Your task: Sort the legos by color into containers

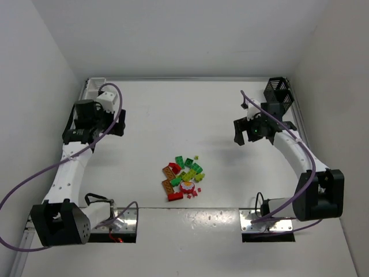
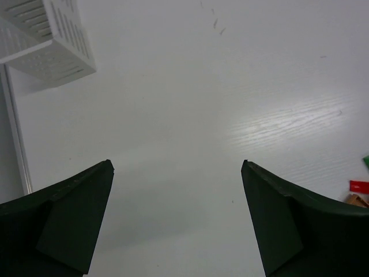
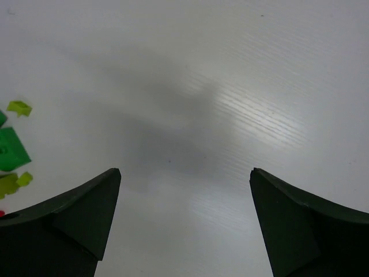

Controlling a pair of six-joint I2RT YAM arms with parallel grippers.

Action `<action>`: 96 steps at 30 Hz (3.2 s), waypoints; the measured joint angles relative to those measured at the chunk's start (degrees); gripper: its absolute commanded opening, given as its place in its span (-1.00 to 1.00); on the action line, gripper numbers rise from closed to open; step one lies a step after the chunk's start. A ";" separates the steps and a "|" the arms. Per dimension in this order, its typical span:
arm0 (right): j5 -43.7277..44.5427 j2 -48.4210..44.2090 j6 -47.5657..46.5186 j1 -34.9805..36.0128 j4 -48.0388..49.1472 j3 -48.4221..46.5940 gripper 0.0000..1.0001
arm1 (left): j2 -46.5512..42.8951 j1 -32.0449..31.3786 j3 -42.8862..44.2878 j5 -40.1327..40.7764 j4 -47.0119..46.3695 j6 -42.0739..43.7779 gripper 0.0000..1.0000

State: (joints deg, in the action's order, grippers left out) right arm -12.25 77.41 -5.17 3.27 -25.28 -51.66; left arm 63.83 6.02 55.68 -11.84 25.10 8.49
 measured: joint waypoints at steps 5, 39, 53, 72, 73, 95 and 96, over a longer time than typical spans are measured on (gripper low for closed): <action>-6.86 0.00 -1.75 2.19 -1.68 0.09 0.36 | -1.70 -4.09 -1.68 0.09 0.87 2.10 0.98; 6.86 14.01 -11.96 58.34 -2.60 -1.86 0.37 | 1.77 -6.69 3.32 1.27 5.70 1.27 0.98; 7.82 20.33 -10.23 61.02 -1.27 -4.63 0.35 | 1.77 -6.05 3.30 2.21 5.73 1.31 0.98; 9.31 22.16 -6.75 60.61 -1.55 -6.27 -0.94 | 1.75 -4.79 1.25 2.69 5.60 1.38 0.98; 9.33 21.42 -6.54 60.48 -1.97 -6.29 -0.94 | 1.75 -4.79 1.25 2.71 5.62 1.38 0.98; 4.42 25.16 -5.88 -2.08 -12.98 -43.06 -1.00 | 4.81 -4.96 6.01 2.12 5.35 -0.24 0.98; 4.22 28.44 -6.05 -5.20 -13.92 -47.15 -1.00 | 4.83 -4.96 6.25 2.19 5.31 -0.37 0.98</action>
State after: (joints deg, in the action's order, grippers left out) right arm -8.03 105.84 -11.22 -1.93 -39.20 -98.80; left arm 68.66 1.06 61.93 -9.65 30.41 8.12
